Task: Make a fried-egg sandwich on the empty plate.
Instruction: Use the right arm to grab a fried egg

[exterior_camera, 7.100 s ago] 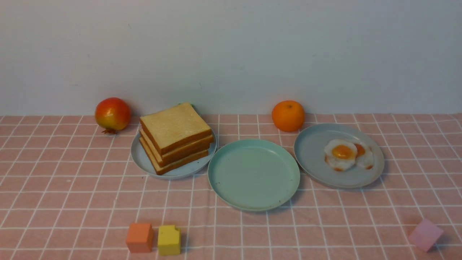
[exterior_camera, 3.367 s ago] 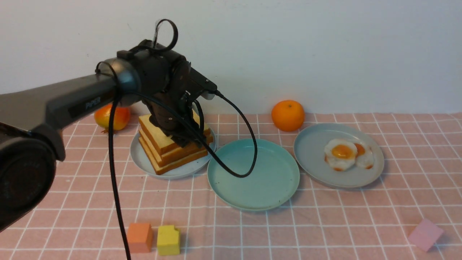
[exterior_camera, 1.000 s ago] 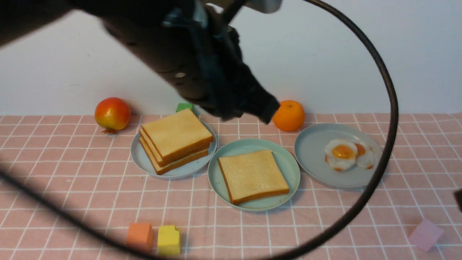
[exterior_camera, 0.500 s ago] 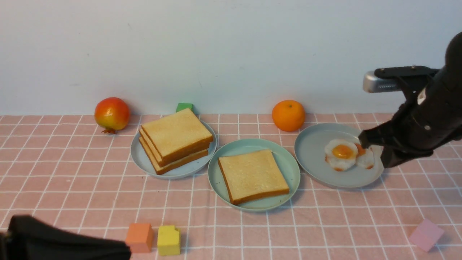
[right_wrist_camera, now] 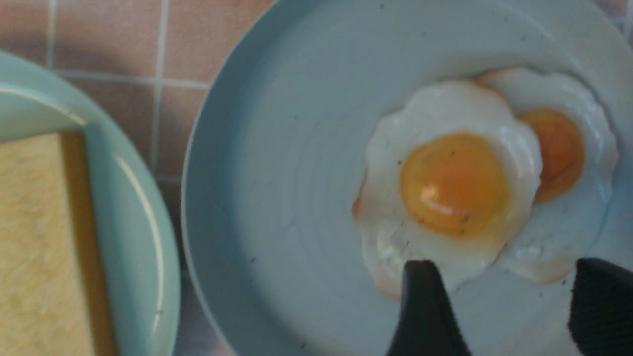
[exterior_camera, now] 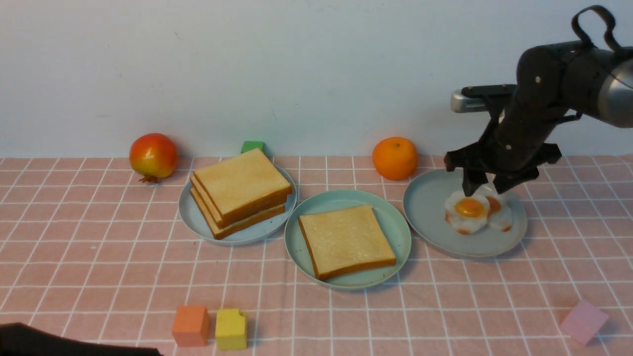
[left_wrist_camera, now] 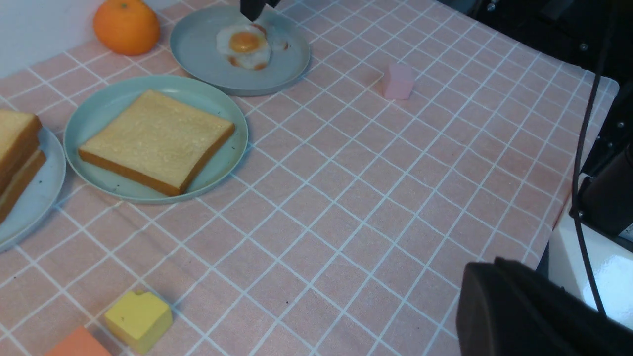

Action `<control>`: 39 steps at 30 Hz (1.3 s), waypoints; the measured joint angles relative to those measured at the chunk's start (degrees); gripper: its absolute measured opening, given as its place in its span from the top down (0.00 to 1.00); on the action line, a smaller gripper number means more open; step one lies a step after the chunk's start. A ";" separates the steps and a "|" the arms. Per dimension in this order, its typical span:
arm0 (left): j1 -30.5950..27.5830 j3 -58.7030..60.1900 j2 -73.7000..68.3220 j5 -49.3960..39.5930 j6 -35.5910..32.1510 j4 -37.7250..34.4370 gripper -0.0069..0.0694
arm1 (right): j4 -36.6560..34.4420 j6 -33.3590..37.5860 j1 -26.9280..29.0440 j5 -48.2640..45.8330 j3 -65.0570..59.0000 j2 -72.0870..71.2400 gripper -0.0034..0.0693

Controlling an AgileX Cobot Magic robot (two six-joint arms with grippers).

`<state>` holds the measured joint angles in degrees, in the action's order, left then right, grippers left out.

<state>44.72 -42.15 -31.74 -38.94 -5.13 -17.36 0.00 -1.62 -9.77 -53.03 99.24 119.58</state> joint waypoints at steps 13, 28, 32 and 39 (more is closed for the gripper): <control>0.00 0.05 -0.99 -0.48 0.00 -0.85 0.89 | 2.33 -2.47 0.11 -2.14 8.09 10.06 0.09; 0.00 0.05 -0.99 -0.48 0.00 -0.85 0.89 | 2.28 -4.23 0.11 -2.61 9.19 12.22 0.14; 0.00 0.05 -0.99 -0.48 0.00 -0.87 0.89 | 2.23 -4.10 0.17 -2.61 9.36 12.26 0.21; 0.00 0.05 -0.99 -0.48 0.00 -0.87 0.89 | 2.36 -3.63 0.33 -2.60 9.42 12.21 0.30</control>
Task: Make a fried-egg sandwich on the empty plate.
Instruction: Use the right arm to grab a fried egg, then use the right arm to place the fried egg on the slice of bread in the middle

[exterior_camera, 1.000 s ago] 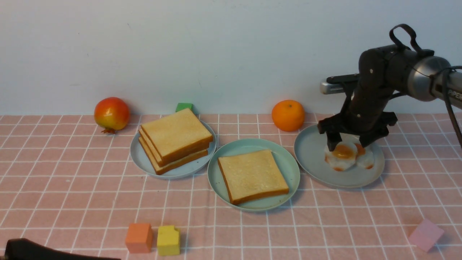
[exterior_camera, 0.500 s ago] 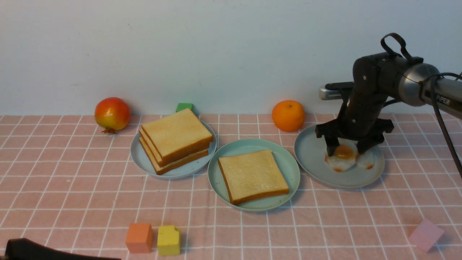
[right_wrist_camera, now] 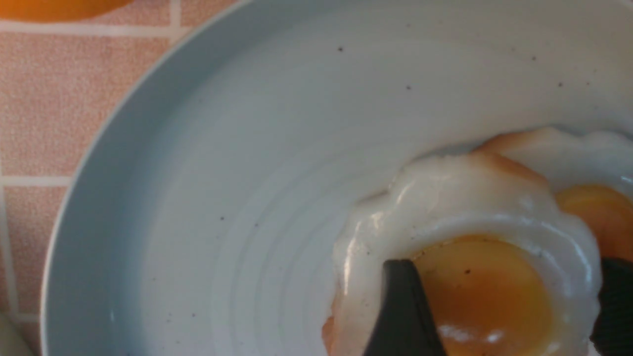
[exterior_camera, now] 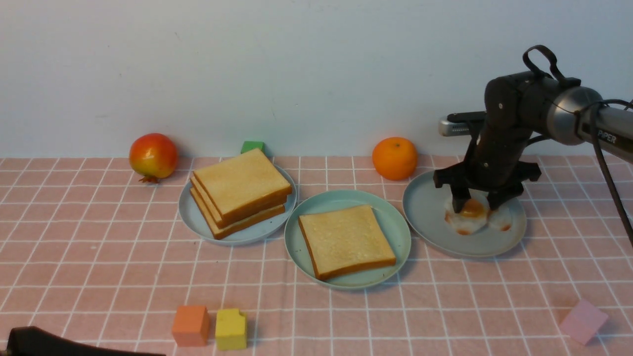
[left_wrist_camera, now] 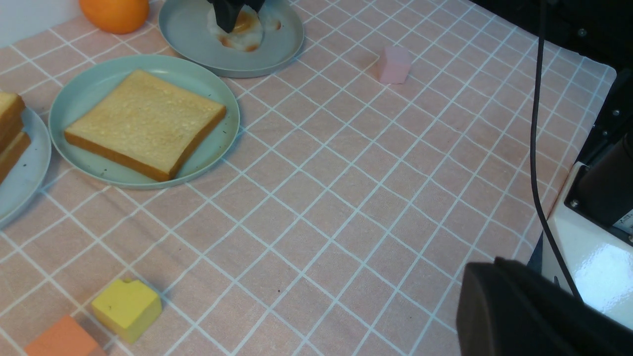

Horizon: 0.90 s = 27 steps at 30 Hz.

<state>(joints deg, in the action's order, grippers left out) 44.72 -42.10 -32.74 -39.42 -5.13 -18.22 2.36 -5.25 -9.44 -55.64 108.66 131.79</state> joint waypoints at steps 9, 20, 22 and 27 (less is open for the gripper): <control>0.00 0.00 0.00 -0.19 0.00 0.00 0.89 | 1.10 0.83 0.00 0.13 -0.53 -1.92 0.30; 0.00 0.00 0.00 -0.61 -0.02 0.00 0.89 | 1.04 1.34 0.00 -1.57 -0.58 -7.11 0.30; 0.00 0.00 0.00 -0.62 -0.02 0.00 0.89 | -0.32 2.10 -0.11 -2.91 -0.69 -8.32 0.30; 0.00 0.00 0.00 -0.67 -0.06 0.00 0.89 | -9.37 8.02 -3.35 -5.98 -0.97 -10.80 0.30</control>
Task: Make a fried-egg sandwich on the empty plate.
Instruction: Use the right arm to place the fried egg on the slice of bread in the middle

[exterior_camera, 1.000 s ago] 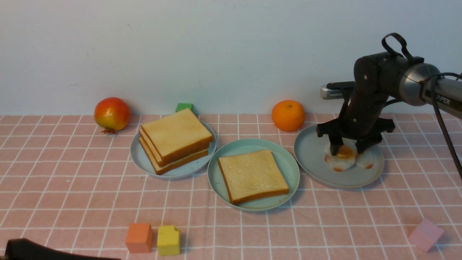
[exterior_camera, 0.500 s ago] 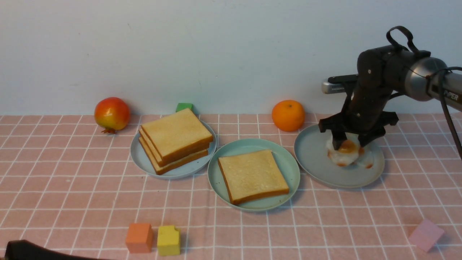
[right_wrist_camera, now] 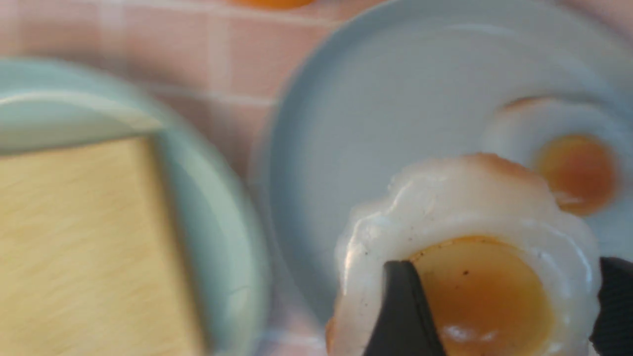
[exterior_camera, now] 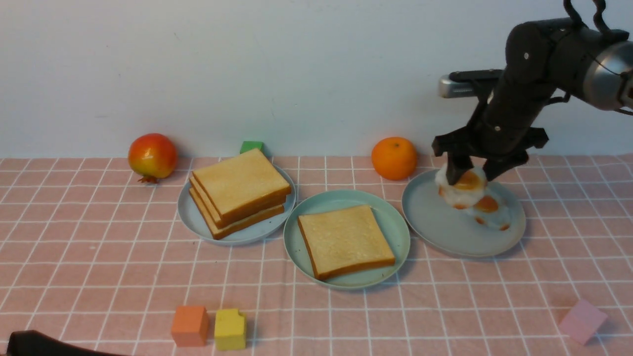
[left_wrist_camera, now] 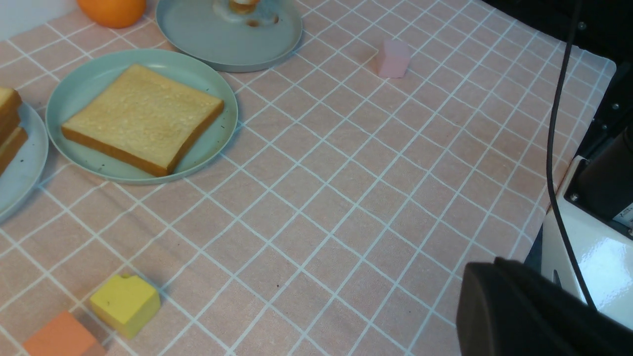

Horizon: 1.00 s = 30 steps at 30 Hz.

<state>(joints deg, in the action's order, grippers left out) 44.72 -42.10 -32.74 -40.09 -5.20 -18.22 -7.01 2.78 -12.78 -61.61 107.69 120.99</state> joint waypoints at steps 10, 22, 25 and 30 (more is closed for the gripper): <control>0.00 0.00 0.00 0.00 -0.10 1.03 0.89 | -7.67 3.22 -12.35 1.71 -0.11 2.24 0.30; 0.00 0.00 0.00 0.05 -0.12 1.08 0.89 | -8.70 1.84 -12.86 7.73 -0.27 6.89 0.30; 0.00 0.00 0.00 0.15 -0.12 1.08 0.89 | -8.72 1.84 -12.86 7.65 -0.27 6.89 0.30; 0.00 0.00 0.00 0.29 -0.12 1.08 0.89 | -8.67 1.84 -12.86 7.82 -0.27 7.10 0.30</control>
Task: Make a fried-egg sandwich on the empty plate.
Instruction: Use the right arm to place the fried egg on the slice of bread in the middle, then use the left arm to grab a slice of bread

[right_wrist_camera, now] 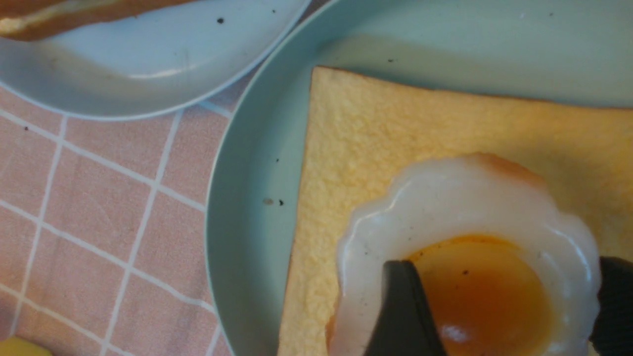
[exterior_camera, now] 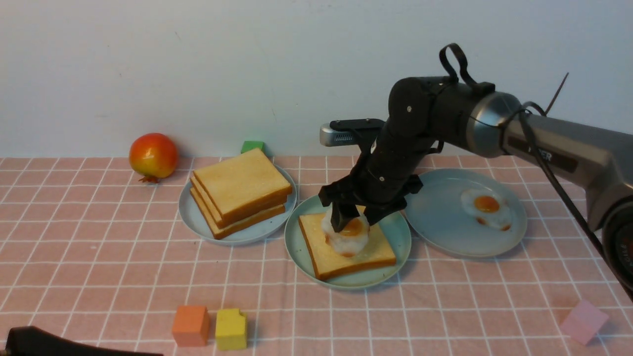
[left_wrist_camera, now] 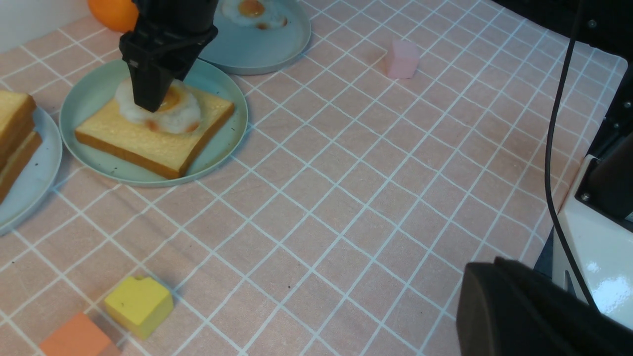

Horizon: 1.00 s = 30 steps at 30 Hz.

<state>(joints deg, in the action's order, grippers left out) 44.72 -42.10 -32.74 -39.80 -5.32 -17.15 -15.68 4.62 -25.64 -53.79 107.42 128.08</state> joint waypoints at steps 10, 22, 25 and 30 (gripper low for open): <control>0.00 0.00 0.00 -0.01 0.00 -0.18 0.89 | 0.02 0.79 0.00 1.53 0.39 0.89 0.23; 0.00 -0.18 -1.13 -0.07 5.82 1.82 0.89 | 7.47 -0.27 0.00 -14.26 1.56 -15.53 0.28; 0.00 -2.13 -6.51 -0.31 14.64 8.86 0.89 | 11.97 -2.56 0.00 -16.52 -0.57 -22.00 0.42; -1.48 -8.19 -19.71 -0.85 21.73 22.05 0.89 | 14.03 -5.48 0.07 -16.98 -8.48 -33.89 0.69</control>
<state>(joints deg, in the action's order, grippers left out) 43.24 -50.29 -52.45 -40.65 16.41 4.90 -1.65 -0.86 -25.57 -70.77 98.94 94.19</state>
